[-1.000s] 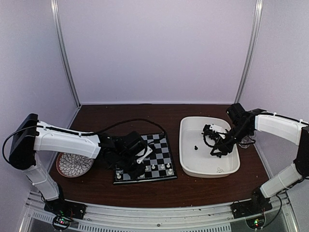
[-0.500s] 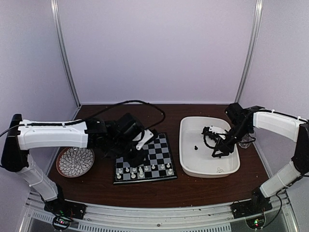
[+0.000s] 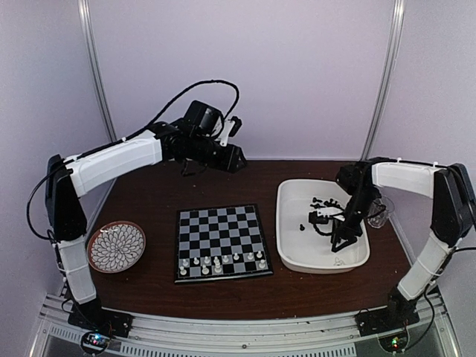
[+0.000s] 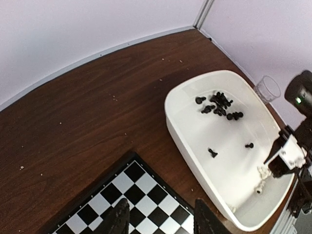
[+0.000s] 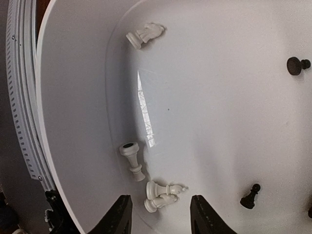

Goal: Set up the chess pieces on the board
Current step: Pick up the bishop from the storage box.

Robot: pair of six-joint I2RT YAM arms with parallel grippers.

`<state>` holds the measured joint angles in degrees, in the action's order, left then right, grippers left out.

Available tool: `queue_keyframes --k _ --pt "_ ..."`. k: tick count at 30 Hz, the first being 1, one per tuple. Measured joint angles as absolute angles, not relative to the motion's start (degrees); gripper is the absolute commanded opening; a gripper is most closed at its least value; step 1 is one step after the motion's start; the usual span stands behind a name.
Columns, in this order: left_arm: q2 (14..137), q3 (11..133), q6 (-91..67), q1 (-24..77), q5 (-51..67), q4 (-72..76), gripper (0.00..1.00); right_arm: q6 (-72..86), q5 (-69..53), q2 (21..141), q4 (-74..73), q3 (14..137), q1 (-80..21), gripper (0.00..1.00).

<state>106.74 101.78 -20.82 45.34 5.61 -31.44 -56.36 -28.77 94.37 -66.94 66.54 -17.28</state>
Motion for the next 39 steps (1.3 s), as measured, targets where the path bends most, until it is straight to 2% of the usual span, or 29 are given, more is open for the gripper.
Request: queue_keyframes --k 4,10,21,29,39 --pt "113.1 109.5 -22.2 44.1 6.1 -34.4 0.47 -57.5 -27.8 96.8 -67.4 66.5 -18.0 0.43" --pt "114.4 116.5 -22.8 43.7 4.8 -41.3 0.46 -58.6 -26.1 98.1 -66.6 66.7 -21.0 0.43" --pt "119.1 127.0 -27.7 33.4 6.5 -49.1 0.45 -61.0 -22.0 100.8 -68.5 69.2 -23.4 0.4" --pt "120.5 127.3 -28.1 34.0 9.3 -51.6 0.45 -62.4 -14.8 97.6 -71.2 67.6 -22.3 0.36" --pt "120.5 128.0 -28.5 32.9 11.2 -51.6 0.45 -63.8 -12.5 98.1 -71.4 64.0 -21.9 0.42"
